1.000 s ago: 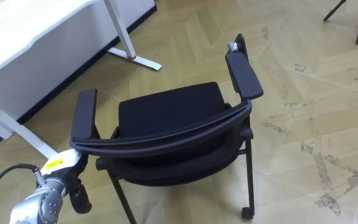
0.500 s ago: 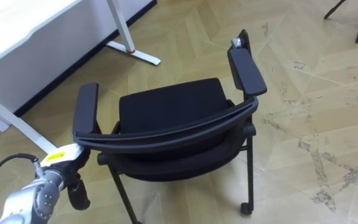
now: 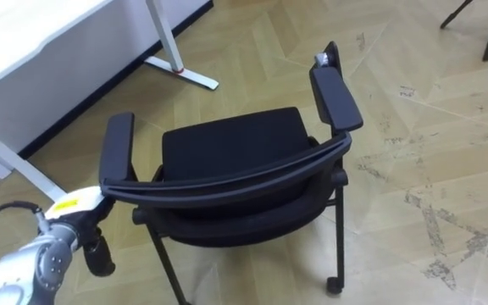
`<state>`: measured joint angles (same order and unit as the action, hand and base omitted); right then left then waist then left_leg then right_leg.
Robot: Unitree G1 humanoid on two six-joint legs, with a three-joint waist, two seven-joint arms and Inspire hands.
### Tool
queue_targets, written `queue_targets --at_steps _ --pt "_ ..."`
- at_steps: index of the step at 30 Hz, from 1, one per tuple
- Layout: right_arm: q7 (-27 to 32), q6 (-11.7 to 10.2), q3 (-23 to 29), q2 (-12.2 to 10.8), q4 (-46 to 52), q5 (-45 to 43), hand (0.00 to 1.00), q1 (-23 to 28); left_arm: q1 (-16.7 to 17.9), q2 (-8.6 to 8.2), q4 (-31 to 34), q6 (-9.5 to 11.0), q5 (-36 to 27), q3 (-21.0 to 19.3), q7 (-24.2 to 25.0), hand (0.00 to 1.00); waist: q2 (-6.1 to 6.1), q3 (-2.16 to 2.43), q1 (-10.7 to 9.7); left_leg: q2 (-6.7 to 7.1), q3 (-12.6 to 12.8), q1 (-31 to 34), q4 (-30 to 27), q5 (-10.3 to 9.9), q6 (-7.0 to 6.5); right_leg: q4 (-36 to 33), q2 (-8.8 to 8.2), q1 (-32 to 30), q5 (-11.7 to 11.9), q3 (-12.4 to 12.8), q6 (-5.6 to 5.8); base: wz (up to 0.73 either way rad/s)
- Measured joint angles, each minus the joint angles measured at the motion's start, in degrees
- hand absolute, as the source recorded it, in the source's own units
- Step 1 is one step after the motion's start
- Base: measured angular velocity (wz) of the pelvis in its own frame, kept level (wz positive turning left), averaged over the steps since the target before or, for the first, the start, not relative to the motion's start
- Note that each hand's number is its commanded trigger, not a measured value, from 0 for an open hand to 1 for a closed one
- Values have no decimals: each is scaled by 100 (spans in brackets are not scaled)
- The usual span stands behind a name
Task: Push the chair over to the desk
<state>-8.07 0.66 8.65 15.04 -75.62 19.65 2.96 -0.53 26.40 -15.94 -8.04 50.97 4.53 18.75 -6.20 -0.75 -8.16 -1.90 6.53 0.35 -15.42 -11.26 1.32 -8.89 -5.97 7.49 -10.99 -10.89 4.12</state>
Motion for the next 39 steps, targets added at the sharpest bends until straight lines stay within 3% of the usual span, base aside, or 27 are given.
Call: queue_targets --at_steps 11,15,22,39 --pt "175 -65 3 4 14 -18 0 55 -160 3 34 23 284 -24 -1 0 -29 9 64 2 -8 21 2 0 0 21 5 -8 -1 9 -1 0" --pt "132 -65 2 4 30 -101 0 46 -167 24 441 30 401 -180 -1 0 -32 5 91 3 -11 31 12 0 0 27 5 -24 -2 22 -1 0" --pt "143 -90 -2 4 30 -149 0 -25 -611 27 947 146 543 -202 -73 0 -42 12 51 4 33 15 12 0 0 25 4 -41 -2 113 -1 -4" --pt "115 -54 -60 -80 -118 -115 0 -44 -630 27 1614 -31 802 -143 348 0 -47 12 31 12 -45 107 -39 0 -1 8 16 -45 -2 116 -2 3"
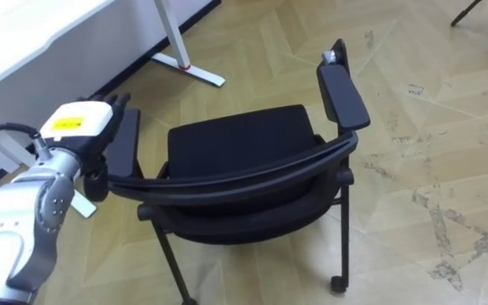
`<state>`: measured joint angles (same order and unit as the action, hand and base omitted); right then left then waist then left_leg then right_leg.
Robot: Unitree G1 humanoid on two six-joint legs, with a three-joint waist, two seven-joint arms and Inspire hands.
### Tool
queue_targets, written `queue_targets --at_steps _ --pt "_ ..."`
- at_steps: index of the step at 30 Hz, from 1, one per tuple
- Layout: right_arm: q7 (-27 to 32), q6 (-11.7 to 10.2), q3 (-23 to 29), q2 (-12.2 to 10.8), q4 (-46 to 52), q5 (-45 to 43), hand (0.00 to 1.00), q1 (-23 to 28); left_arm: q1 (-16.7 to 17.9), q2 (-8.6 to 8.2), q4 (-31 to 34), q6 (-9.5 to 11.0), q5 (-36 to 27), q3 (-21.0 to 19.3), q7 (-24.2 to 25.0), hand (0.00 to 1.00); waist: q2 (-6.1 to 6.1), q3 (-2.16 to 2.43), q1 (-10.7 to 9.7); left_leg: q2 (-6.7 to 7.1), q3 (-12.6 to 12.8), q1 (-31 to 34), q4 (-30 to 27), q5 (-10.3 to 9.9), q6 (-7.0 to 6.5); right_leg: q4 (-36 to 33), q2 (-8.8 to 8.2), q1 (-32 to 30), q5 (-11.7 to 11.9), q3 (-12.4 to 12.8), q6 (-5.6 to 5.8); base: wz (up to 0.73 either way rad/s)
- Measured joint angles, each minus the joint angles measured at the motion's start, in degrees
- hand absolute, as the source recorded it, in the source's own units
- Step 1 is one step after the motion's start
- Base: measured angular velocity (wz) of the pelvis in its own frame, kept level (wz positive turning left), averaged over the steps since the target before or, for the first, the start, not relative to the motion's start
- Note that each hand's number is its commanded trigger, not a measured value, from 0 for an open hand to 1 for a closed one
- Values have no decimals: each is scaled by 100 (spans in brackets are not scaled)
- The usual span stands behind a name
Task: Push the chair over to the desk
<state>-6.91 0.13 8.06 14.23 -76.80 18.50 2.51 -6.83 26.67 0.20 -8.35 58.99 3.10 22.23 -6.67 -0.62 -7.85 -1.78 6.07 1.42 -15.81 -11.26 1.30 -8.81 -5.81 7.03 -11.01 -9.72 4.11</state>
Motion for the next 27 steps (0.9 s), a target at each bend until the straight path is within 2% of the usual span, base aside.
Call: queue_targets --at_steps 3,5,14,17,19,22,27 --pt "-15 2 -1 -25 6 4 0 5 -1 6 297 -167 -6 68 286 0 5 -8 1 4 3 21 -2 -1 -1 17 -2 -34 -2 31 0 0" --pt "-94 7 2 -44 23 14 0 4 -1 96 529 -270 -3 170 624 0 6 -9 -11 5 4 35 1 -1 -1 17 -7 -44 -2 30 0 0" --pt "-283 97 10 -48 10 -89 0 -140 -3 107 866 -455 -418 214 2031 0 9 -15 -140 8 -14 -13 12 -1 -1 15 -6 -2 -2 34 0 0" --pt "-259 175 10 -47 26 -63 0 -108 -5 110 882 -676 -777 223 2592 0 -11 -26 -136 8 -14 8 7 -2 -3 13 -6 -19 -3 36 0 0" --pt "-249 241 11 -46 23 -63 0 -110 -28 110 882 -775 -877 261 2825 0 -15 -26 -140 8 -14 11 -1 -9 -14 14 -6 -25 -12 40 -10 0" --pt "-253 244 55 -37 19 -106 0 -133 -151 119 881 -809 -1164 288 3127 0 -60 -30 -146 7 -14 56 -77 -28 -37 14 -9 -33 -13 36 -10 0" --pt "-264 249 47 -40 21 -74 0 -145 -424 173 881 -900 -1288 421 3370 0 -133 -22 -172 13 -24 74 -98 -37 -49 -13 -17 -37 -12 31 -10 0"
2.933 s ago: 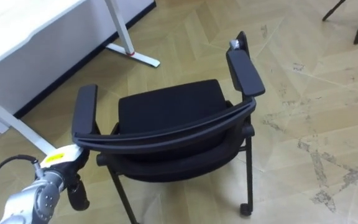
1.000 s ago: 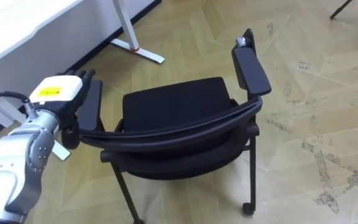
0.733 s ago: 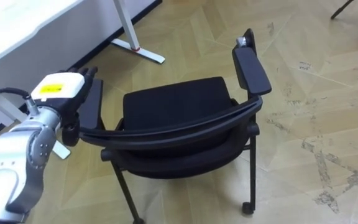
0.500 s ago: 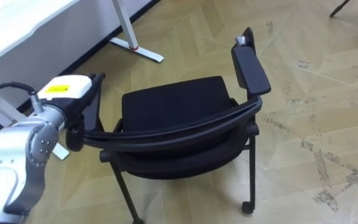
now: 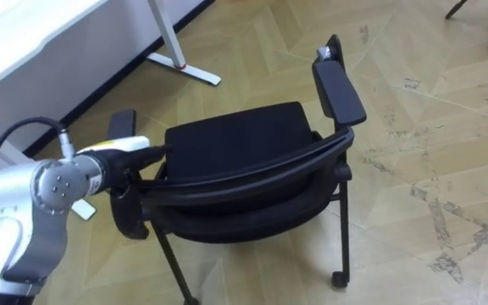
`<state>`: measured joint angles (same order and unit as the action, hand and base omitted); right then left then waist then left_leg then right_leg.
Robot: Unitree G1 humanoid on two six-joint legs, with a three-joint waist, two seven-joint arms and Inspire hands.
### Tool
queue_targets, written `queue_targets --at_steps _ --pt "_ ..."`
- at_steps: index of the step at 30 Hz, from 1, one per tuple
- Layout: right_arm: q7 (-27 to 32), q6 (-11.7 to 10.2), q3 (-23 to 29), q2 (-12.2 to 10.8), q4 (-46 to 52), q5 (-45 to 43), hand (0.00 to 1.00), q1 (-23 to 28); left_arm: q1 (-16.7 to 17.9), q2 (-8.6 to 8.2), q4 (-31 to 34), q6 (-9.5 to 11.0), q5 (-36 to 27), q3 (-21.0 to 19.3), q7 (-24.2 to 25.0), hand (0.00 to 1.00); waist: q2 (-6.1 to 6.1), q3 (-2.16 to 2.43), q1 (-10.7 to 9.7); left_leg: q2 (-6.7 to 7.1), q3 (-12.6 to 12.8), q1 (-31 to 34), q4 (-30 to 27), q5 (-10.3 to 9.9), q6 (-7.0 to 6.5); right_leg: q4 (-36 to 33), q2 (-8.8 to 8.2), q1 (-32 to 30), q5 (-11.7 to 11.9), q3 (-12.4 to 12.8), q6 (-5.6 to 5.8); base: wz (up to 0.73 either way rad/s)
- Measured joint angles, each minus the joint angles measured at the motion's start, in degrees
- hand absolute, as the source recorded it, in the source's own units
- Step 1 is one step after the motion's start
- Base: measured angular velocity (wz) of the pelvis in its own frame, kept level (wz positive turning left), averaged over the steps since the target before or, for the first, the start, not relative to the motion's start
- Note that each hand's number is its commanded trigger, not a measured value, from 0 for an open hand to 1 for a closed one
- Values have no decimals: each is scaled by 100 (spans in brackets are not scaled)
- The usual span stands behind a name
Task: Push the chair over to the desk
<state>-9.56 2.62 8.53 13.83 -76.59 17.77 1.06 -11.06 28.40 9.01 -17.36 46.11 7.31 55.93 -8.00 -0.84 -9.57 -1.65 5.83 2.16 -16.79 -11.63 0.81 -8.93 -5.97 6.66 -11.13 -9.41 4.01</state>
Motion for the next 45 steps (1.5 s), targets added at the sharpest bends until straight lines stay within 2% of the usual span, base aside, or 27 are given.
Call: queue_targets --at_steps 3,6,16,19,23,27,30,33,35,37,39,45 --pt "8 3 -13 3 5 7 0 -2 -80 1 -3 -23 -238 82 13 0 -16 -10 -25 -1 -6 -42 6 0 0 -31 0 24 0 -1 0 0" --pt "15 4 -46 2 5 19 0 -53 -119 1 -3 -27 -401 154 109 0 -7 -49 -78 -4 -5 -67 10 -1 -1 -84 1 26 -1 24 1 -1" --pt "12 1 -54 0 -35 425 0 -43 -126 0 -2 22 -550 185 221 0 -10 -49 -123 -4 45 -58 -47 -17 -23 -92 5 -11 -5 161 7 -3" --pt "24 -3 -53 2 -87 424 0 -26 -123 -10 -5 31 -542 188 160 0 17 -68 -151 -4 43 -59 -44 -17 -23 -82 5 2 -7 141 11 0" --pt "117 -5 -70 4 -51 440 0 24 -85 -43 -82 127 -515 195 -159 0 31 -76 -157 -3 52 -70 -32 -17 -23 -77 3 7 -11 149 15 0" --pt "141 -11 -71 37 142 367 0 100 -30 -242 -533 247 -216 195 -580 0 50 -71 -190 -6 109 -74 -23 -16 -23 -91 3 -25 -11 214 15 -8" --pt "161 -13 -70 47 155 379 0 148 103 -339 -986 354 80 195 -983 0 134 -39 -246 -7 160 -141 20 -15 -23 -97 2 -7 -11 256 16 -9" --pt "271 -14 -69 35 156 391 0 170 211 -491 -1298 401 202 190 -1314 0 258 -37 -262 -11 213 -185 66 -15 -23 -101 2 -18 -12 323 18 -9" --pt "313 -13 -69 -18 154 397 0 175 210 -574 -1480 515 249 188 -1682 0 341 8 -271 -14 215 -185 73 -15 -23 -95 4 -20 -14 333 20 0" --pt "349 -14 -65 -33 156 394 0 175 211 -613 -1551 583 279 188 -1802 0 385 35 -272 -13 222 -193 75 -15 -23 -91 4 -11 -13 340 20 0" --pt "397 -14 -62 -34 171 392 0 169 220 -643 -1599 634 290 189 -1930 0 405 23 -259 -13 220 -199 70 -15 -24 -90 4 0 -13 339 20 0" --pt "546 -14 -47 -47 311 362 0 219 240 -791 -1904 720 291 188 -2310 0 285 28 -267 -13 220 -233 69 -15 -24 -86 9 27 -16 367 24 0"
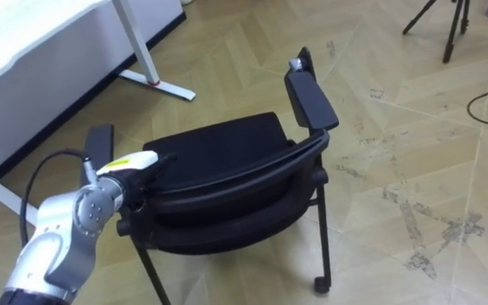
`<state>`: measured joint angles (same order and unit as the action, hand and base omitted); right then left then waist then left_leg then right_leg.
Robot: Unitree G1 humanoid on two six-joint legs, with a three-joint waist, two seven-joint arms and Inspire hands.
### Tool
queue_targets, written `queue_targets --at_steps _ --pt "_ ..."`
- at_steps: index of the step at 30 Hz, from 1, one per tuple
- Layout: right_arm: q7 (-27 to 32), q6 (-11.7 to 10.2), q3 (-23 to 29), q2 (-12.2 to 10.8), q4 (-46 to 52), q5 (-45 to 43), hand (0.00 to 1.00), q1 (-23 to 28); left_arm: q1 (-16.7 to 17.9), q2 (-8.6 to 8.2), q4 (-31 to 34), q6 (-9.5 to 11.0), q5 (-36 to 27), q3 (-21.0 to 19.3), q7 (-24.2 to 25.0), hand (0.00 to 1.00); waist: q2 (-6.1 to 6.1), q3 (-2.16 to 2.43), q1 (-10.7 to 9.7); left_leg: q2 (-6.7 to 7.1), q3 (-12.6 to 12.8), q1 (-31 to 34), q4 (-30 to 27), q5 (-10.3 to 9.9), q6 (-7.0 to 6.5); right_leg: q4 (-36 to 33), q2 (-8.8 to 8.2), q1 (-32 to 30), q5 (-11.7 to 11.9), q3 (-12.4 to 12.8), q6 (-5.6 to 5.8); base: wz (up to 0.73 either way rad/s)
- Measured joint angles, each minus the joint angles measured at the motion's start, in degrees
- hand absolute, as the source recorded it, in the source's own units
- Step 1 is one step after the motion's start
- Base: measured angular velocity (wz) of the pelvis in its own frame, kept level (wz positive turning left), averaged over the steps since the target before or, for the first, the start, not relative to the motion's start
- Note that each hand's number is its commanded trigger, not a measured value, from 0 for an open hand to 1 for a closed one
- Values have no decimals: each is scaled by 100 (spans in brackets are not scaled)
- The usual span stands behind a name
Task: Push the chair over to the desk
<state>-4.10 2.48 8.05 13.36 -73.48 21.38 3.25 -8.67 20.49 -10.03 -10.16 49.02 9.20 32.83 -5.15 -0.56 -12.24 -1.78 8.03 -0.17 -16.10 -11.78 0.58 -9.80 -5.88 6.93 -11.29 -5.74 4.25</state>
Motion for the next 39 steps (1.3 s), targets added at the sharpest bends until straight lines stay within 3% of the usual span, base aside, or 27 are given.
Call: queue_targets --at_steps 3,4,5,10,15,19,34,39 --pt "63 -1 3 -3 9 3 0 5 62 -8 -16 67 -1 -10 -117 0 0 1 22 0 51 -45 38 1 -1 -1 0 -4 -2 65 2 -9" --pt "96 -1 4 -3 9 12 0 6 75 -9 -26 91 1 -15 -147 58 2 0 27 0 69 -48 40 1 -1 0 -1 -6 -4 89 5 -7" --pt "100 -1 5 -4 10 24 0 8 85 -8 -49 131 1 -19 -207 100 6 -2 29 0 75 -48 40 1 -2 0 -1 -6 -4 97 5 -4" --pt "84 -2 10 3 42 -24 0 5 115 -4 -185 316 73 -18 -415 100 21 -3 23 0 80 -56 49 8 -11 -4 -1 -16 -7 105 10 0" --pt "-12 3 -1 0 41 -139 0 7 114 4 -238 461 364 5 -484 100 93 -35 16 0 80 -53 66 18 -24 -10 -2 -14 -9 115 12 0" --pt "-24 7 0 0 43 -181 0 7 118 112 -248 555 450 135 -642 100 160 -37 5 1 78 -40 38 18 -26 -11 -3 -9 -5 111 16 0" --pt "288 -8 110 0 78 -396 0 4 341 21 -244 628 509 231 -1582 100 145 -15 14 9 64 -51 22 20 -28 2 -4 3 1 115 13 0" --pt "564 -34 345 60 338 -984 0 51 340 14 -363 658 503 230 -1693 100 151 -16 0 15 67 -110 32 20 -28 -10 -12 46 -2 119 16 0"
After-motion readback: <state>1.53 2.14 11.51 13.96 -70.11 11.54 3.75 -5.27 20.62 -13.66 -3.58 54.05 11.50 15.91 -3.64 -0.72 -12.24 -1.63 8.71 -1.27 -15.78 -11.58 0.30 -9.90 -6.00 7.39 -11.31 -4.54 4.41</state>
